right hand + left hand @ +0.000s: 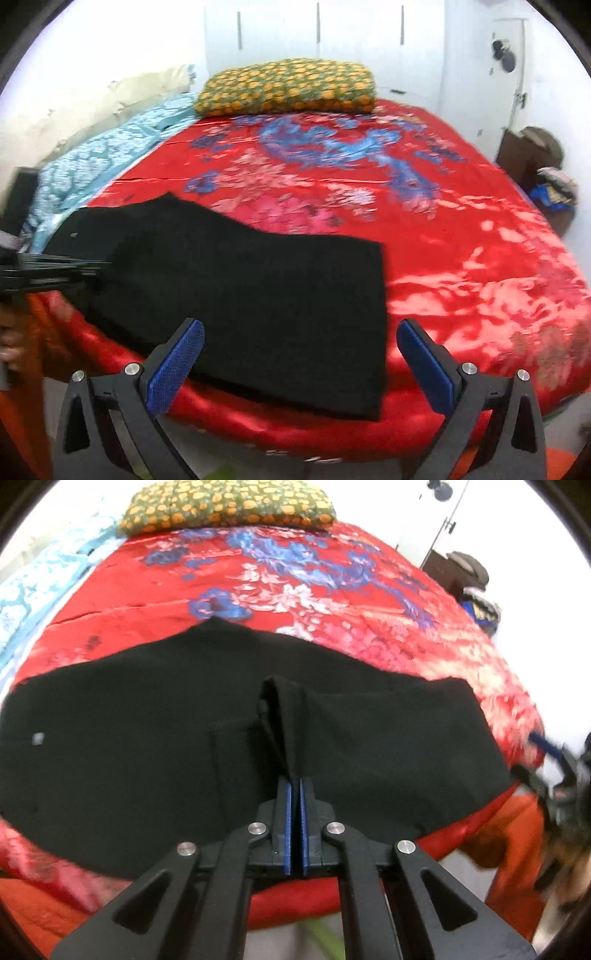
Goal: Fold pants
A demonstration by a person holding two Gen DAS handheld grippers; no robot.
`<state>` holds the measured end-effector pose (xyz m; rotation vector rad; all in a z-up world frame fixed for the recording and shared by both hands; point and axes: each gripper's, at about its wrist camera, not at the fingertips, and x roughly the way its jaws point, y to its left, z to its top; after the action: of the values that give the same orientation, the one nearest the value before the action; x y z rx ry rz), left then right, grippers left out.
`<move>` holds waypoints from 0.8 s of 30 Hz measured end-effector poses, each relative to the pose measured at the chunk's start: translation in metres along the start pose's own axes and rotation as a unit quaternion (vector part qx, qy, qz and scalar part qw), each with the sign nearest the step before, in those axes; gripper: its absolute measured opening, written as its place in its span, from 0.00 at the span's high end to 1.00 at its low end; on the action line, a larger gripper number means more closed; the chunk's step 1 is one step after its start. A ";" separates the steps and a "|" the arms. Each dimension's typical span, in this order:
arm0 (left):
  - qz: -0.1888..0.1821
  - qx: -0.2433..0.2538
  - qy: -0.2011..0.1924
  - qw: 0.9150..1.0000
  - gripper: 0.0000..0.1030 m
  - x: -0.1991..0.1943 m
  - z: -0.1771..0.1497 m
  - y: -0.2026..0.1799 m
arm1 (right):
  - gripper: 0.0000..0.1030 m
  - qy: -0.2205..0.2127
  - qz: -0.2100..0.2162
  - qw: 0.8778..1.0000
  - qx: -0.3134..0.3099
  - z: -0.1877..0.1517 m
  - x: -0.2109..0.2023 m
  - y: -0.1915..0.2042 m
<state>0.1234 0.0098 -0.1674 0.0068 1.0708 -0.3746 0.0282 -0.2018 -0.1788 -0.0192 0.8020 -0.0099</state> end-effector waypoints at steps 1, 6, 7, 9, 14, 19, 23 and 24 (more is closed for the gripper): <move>0.016 0.014 0.014 1.000 0.97 0.003 -0.005 0.003 | 0.00 0.002 -0.012 1.000 0.000 0.001 0.002 -0.002; 0.041 0.010 0.052 0.998 0.77 0.025 -0.008 0.005 | 0.00 0.061 -0.033 0.998 -0.004 -0.003 0.043 -0.005; 0.036 -0.005 0.047 0.998 0.56 0.018 -0.006 0.011 | 0.00 0.081 -0.037 0.996 -0.015 -0.007 0.055 -0.001; 0.037 -0.048 0.016 0.998 0.21 0.002 -0.004 0.029 | 0.00 0.101 -0.040 0.994 -0.034 -0.014 0.070 0.005; -0.008 -0.172 -0.003 0.985 0.16 -0.005 0.004 0.087 | 0.00 0.095 -0.030 0.995 -0.024 -0.015 0.072 0.001; -0.033 -0.116 0.026 0.992 0.18 0.019 0.007 0.060 | 0.00 0.096 -0.024 0.995 -0.011 -0.018 0.072 -0.004; 0.008 -0.043 0.048 0.998 0.40 0.035 0.007 0.030 | 0.00 0.087 -0.034 0.995 -0.032 -0.018 0.065 0.003; 0.011 -0.034 0.055 0.998 0.66 0.038 0.007 0.026 | 0.00 0.085 -0.036 0.995 -0.039 -0.018 0.063 0.004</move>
<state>0.1529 0.0215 -0.2011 -0.0225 1.1905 -0.3201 0.0593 -0.1989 -0.2368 -0.1217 0.9709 -0.0489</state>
